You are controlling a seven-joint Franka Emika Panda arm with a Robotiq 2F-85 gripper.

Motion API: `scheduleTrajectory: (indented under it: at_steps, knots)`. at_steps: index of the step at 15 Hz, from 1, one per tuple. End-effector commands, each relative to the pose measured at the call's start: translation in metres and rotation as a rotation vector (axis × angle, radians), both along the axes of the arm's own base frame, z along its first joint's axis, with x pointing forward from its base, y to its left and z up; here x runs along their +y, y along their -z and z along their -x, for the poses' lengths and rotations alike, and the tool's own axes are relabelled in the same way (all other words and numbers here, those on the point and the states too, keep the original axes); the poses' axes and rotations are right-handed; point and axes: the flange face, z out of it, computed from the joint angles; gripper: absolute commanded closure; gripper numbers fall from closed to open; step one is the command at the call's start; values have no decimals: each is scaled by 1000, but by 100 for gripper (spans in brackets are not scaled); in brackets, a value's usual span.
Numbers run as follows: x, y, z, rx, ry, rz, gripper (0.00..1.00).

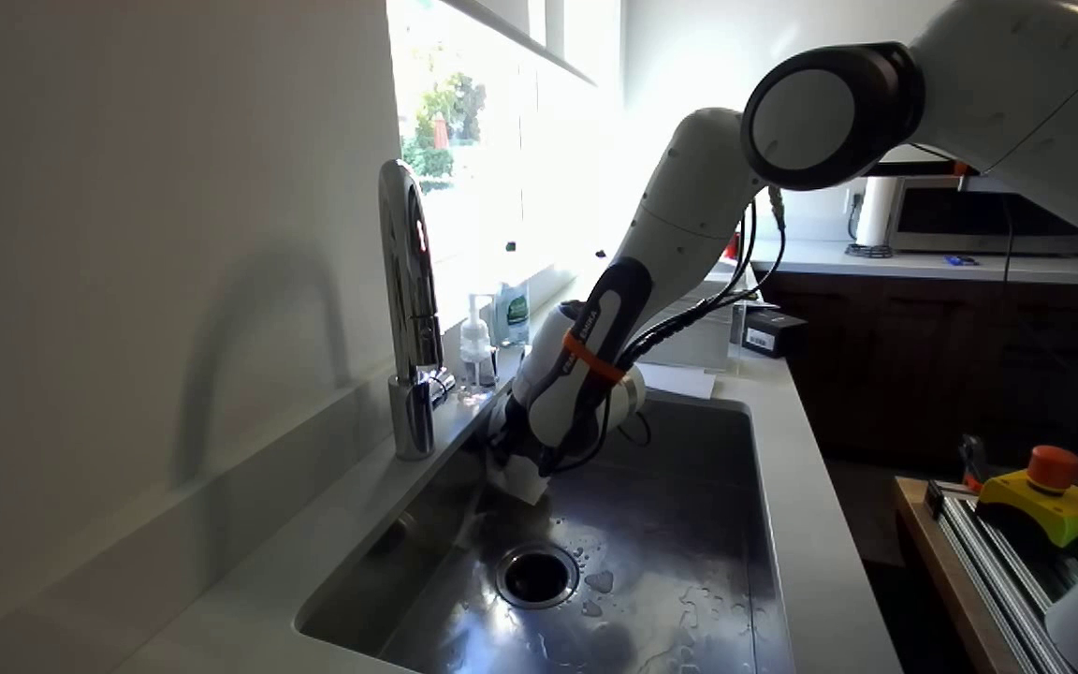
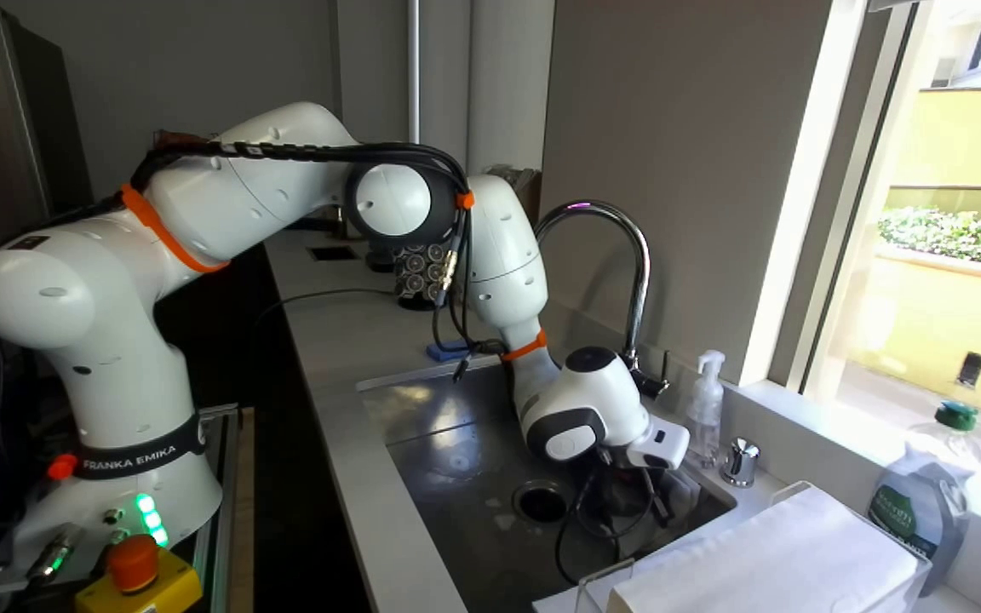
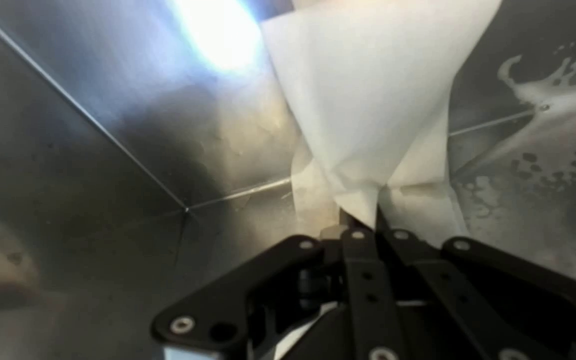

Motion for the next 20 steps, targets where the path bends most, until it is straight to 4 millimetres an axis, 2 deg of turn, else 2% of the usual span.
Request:
scheduleTrajectory:
  at_steps: [1, 7, 11, 20]
  knots:
    - [26, -6, -10, -29, -19, -14, 100]
    - [70, 13, -4, 25, -83, -58, 100]
    - [99, 17, -2, 44, -123, -94, 100]
    - [145, 18, 7, 79, -196, -191, 100]
